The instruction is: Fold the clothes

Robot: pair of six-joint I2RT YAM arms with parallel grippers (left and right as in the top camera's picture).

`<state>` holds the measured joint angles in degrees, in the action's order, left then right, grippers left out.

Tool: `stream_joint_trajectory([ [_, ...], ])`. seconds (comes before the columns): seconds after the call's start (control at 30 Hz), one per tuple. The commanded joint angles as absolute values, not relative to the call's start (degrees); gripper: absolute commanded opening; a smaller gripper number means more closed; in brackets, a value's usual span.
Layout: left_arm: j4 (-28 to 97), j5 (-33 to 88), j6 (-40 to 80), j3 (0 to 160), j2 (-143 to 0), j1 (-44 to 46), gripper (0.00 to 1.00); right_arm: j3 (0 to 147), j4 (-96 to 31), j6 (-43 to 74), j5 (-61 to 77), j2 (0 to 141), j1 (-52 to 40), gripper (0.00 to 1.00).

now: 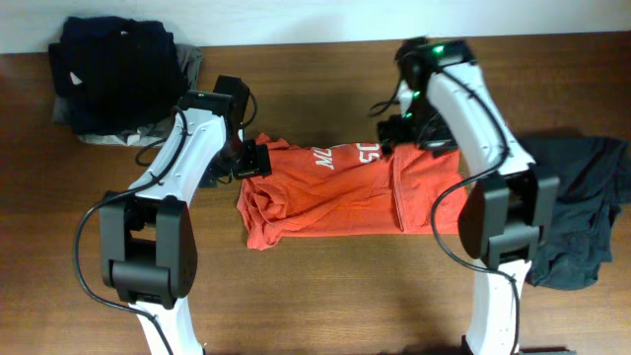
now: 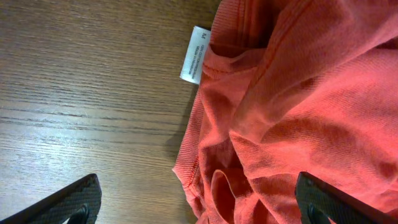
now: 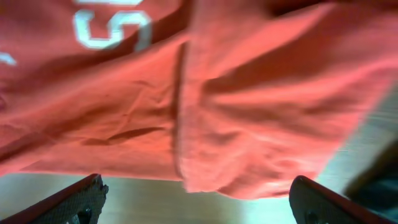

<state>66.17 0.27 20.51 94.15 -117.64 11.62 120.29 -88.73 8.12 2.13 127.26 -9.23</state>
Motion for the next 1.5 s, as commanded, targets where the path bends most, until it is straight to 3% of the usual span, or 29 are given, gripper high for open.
stream_joint_trajectory([
  [0.0,66.22,0.69,19.64,93.65,-118.30,11.62,0.99,121.51,-90.24,5.82,-0.40,125.73,-2.63,0.99],
  [0.1,66.19,0.69,19.64,93.65,-118.30,11.62,0.99,120.66,-91.68,1.19,2.68,125.80,1.52,0.99],
  [0.33,65.98,0.69,19.66,93.65,-118.30,11.62,0.99,115.90,-91.05,-21.65,23.92,126.10,11.18,0.99],
  [1.07,66.24,0.69,19.66,93.65,-118.30,11.64,0.99,89.65,-65.73,-25.04,32.77,126.37,14.70,0.99],
  [1.37,66.19,0.69,19.66,93.65,-118.30,11.64,0.99,83.94,-64.55,-26.96,39.03,126.39,14.63,1.00],
  [1.4,66.19,0.69,19.66,93.65,-118.30,11.64,0.99,83.77,-64.55,-26.50,39.07,126.39,14.63,0.97],
  [1.47,66.19,0.71,19.66,93.65,-118.30,11.64,0.99,83.79,-64.60,-24.53,39.05,126.39,14.63,0.69],
])
